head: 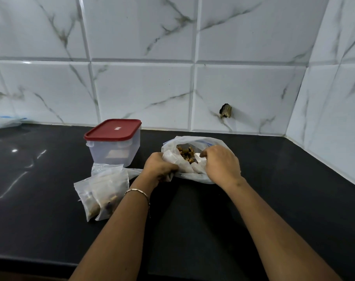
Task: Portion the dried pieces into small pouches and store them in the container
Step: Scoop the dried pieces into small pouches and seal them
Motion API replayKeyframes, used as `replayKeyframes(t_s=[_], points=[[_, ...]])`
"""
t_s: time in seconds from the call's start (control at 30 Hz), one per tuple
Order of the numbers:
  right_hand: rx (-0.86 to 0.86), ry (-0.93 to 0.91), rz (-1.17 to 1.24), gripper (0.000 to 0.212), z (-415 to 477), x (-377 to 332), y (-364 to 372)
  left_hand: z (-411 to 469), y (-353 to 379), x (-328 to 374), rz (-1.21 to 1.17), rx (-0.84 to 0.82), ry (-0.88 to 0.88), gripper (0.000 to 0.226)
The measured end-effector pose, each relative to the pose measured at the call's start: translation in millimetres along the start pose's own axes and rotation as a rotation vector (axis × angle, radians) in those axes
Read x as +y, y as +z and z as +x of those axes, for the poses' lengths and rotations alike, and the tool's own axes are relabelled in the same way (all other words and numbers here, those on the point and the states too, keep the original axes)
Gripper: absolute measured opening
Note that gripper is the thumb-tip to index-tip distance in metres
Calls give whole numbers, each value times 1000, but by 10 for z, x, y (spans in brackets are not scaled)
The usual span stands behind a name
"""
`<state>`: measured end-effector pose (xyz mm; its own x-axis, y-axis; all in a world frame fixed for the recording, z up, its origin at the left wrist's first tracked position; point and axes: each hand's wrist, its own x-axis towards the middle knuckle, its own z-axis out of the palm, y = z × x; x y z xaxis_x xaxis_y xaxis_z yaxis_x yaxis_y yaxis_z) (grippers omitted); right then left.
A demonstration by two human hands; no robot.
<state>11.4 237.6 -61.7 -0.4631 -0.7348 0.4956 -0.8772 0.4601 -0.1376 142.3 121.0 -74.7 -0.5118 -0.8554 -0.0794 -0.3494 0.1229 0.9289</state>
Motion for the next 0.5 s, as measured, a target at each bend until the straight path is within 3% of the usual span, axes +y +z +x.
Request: replayKeyframes(t_s=[0.27,0.5], points=[[-196,295,528,38,102,200,112,-84,100,57,-289,-134,-10,24],[-214,433,725,42,100,204,159,-67,198,45,-467,-136,46,17]])
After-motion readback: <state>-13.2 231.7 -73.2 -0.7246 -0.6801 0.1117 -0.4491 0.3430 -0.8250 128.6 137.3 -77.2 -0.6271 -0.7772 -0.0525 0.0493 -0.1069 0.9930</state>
